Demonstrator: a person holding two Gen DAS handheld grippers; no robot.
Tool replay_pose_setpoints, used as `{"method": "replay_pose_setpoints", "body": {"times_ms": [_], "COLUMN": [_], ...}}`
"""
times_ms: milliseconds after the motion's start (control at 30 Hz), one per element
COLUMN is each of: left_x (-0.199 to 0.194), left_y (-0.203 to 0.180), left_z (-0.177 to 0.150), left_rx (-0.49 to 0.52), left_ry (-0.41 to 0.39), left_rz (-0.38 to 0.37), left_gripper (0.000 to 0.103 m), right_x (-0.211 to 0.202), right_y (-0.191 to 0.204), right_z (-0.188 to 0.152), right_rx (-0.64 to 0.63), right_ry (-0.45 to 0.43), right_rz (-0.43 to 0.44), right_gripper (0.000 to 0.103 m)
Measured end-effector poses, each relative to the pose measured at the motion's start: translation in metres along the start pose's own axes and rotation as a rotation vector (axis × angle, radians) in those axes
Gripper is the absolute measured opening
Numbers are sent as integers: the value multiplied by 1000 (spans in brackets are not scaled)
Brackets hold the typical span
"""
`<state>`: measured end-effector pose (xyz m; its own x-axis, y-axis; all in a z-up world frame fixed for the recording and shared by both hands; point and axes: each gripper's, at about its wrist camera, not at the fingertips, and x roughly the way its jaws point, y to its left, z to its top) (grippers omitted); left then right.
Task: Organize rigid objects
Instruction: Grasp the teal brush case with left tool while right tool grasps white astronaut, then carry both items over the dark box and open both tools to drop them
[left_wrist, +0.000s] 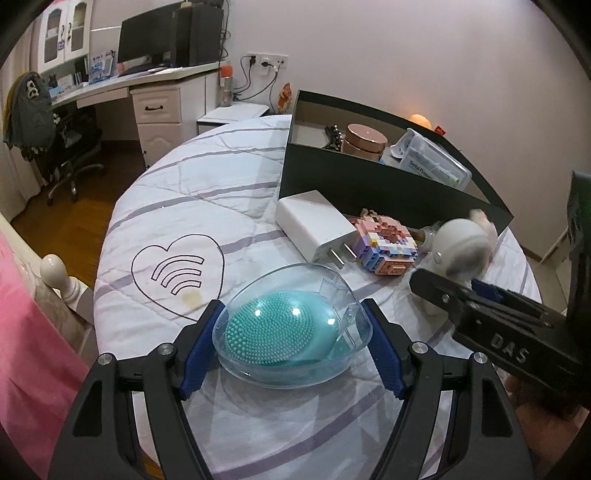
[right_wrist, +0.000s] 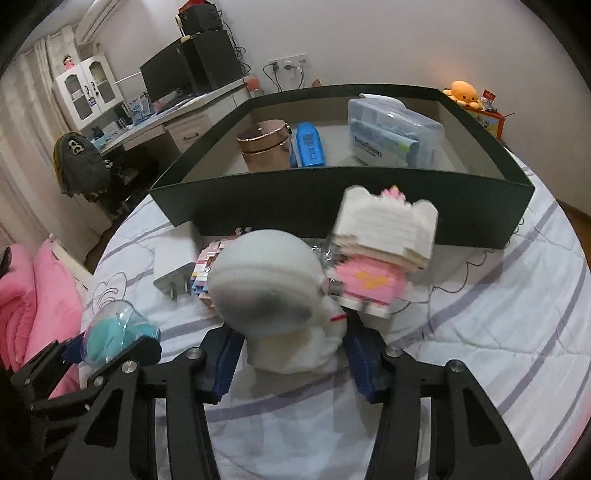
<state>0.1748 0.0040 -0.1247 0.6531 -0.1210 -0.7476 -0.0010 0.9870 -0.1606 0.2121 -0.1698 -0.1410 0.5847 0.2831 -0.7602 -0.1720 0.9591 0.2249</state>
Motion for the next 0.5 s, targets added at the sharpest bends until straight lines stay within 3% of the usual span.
{"method": "replay_pose_setpoints", "body": {"times_ms": [300,500], "left_x": [-16,-27], "left_y": [1,-7], "left_z": [11,40], "left_rx": [3,29], "left_ry": [-34,-94], "left_rz": [-15,-34], "left_gripper": [74,74], "right_x": [-38,-63], "right_y": [-4,-8], "right_z": [-6,14], "right_rx": [37,44], "right_ry": [-22,-85], "right_rz": [103,146], "right_gripper": [52,52]}}
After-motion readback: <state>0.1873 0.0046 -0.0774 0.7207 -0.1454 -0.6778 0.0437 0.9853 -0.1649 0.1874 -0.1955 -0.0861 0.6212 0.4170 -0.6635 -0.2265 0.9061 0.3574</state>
